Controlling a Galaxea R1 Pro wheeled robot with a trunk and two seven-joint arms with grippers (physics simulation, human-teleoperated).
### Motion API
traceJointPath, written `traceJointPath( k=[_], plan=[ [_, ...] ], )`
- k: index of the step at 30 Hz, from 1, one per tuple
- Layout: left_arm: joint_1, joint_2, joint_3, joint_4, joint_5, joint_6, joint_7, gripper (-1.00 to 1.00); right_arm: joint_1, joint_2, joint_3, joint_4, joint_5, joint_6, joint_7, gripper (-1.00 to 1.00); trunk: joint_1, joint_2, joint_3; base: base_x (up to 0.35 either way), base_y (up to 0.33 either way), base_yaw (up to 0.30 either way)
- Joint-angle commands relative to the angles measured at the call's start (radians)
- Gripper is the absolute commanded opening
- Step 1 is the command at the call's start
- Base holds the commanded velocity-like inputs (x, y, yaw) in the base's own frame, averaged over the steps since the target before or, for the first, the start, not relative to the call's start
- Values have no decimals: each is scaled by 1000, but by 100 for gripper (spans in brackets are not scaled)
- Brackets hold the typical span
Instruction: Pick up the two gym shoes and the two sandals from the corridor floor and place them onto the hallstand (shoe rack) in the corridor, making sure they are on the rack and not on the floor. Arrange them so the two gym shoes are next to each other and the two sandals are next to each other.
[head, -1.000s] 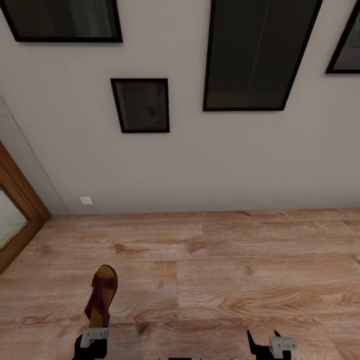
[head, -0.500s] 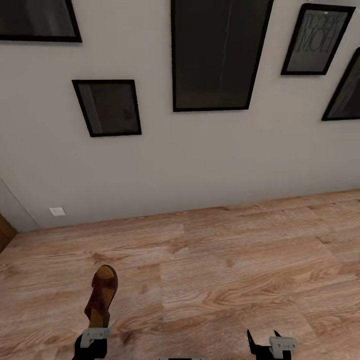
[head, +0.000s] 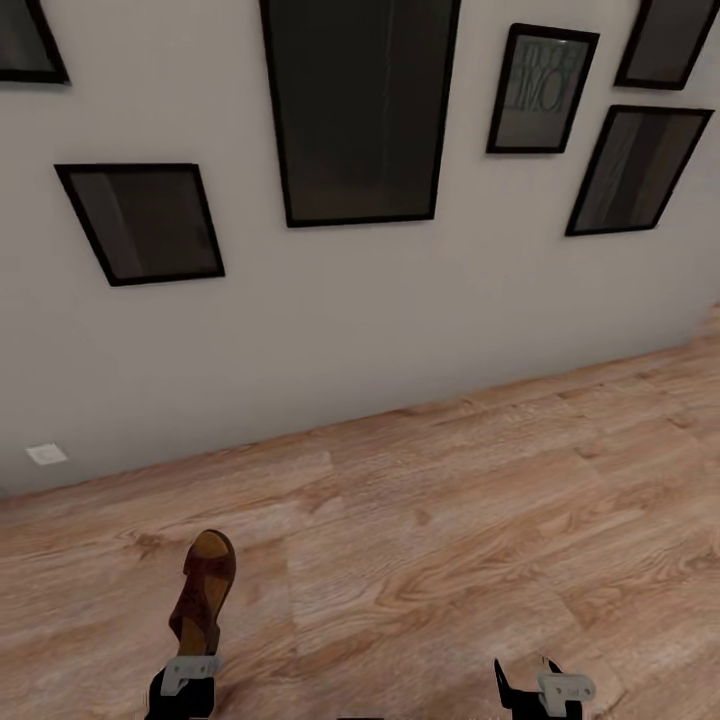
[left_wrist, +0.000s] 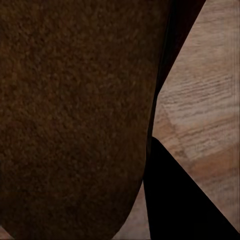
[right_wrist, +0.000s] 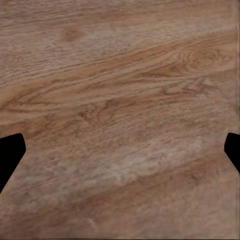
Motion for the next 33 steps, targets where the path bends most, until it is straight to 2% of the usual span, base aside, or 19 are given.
traceJointPath(
  k=[1, 17, 21, 25, 29, 31, 33],
  plan=[
    [-1, -1, 9, 0, -9, -5, -6, -100, -1, 0, -9, 1, 0, -3, 10, 100, 0, 0, 0, 0, 0, -300],
    [6, -1, 9, 0, -7, -19, -5, -100, -1, 0, -9, 0, 0, -3, 9, 100, 0, 0, 8, 0, 0, -300],
    [18, 0, 9, 6, 36, -89, -5, -100, -1, -1, -10, 0, 0, -3, 9, 100, 0, 0, 10, 0, 0, -300],
    [23, 3, 10, 10, 49, -99, -3, -100, -1, -1, -10, 0, 0, -3, 8, 100, 0, 0, 12, 0, 0, -300],
    [25, 6, 9, 12, 65, -103, 36, -100, -1, -2, -10, 0, 0, -3, 9, 100, 0, 0, 14, 0, 0, -300],
    [25, 6, 8, 12, 71, -106, 104, -100, -1, -2, -10, 0, 0, -3, 9, 100, 0, 0, 15, 0, 0, -300],
    [25, 6, 7, 12, 73, -106, 122, -100, -1, -2, -10, 0, 0, -3, 9, 100, 0, 0, 16, 0, 0, -300]
  ],
)
